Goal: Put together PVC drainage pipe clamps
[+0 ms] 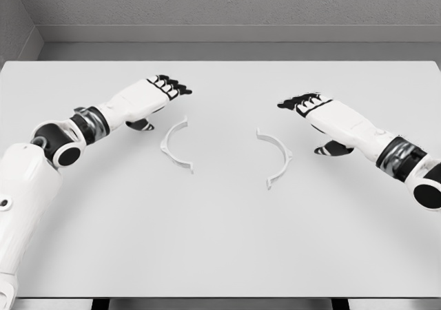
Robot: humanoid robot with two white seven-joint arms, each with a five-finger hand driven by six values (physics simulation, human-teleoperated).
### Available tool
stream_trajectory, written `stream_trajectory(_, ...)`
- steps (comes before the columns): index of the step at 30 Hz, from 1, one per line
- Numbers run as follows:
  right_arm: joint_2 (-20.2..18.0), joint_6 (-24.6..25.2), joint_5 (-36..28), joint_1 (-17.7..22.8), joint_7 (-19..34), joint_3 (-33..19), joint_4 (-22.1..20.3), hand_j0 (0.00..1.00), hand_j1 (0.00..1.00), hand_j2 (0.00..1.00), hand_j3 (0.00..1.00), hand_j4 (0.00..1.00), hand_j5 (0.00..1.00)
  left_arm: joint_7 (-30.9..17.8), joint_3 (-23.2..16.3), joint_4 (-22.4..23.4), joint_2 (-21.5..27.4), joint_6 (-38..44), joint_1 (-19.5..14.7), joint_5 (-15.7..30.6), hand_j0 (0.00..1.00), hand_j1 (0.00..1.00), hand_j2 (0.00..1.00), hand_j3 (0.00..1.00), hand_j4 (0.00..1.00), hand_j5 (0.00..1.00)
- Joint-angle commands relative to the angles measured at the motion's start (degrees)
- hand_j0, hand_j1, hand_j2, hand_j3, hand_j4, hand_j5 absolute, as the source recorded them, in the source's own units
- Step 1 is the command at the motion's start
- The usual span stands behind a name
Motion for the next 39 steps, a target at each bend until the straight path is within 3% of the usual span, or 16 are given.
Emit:
stream_trajectory(1,-0.5,-1.1,2.6,0.1,-0.2,1.7,-0.5,1.0,1.0,1.0,1.0,1.0,1.0,-0.2,-0.8,-0.1,0.0,-0.2,-0.1,0.3,1.0,1.0,1.0,1.0,1.0,1.0)
stream_trajectory(5,-2.4,-9.0,2.6,0.7,-0.1,1.6,-0.5,1.0,1.0,1.0,1.0,1.0,1.0,-0.2,-1.2,-0.4,-0.2,-0.5,0.1,0.3,1.0,1.0,1.0,1.0,1.0,1.0)
stream_trajectory(23,1.4,-8.3,3.7,0.4,0.7,3.2,0.2,1.0,1.0,1.0,1.0,1.0,1.0,-0.2,-4.5,-3.7,-0.2,-0.5,0.7,0.3,1.0,1.0,1.0,1.0,1.0,1.0)
stream_trajectory(32,2.9,-7.5,3.8,-0.1,0.7,3.2,3.8,1.0,1.0,1.0,1.0,1.0,1.0,-0.3,-5.5,-3.8,-0.5,-0.2,0.6,0.3,1.0,1.0,1.0,1.0,1.0,1.0)
stream_trajectory(39,4.1,-7.5,4.0,-0.4,0.8,3.3,3.8,1.0,1.0,1.0,1.0,1.0,1.0,-0.3,-5.6,-5.4,-1.3,-0.1,1.0,0.3,1.0,1.0,1.0,1.0,1.0,1.0)
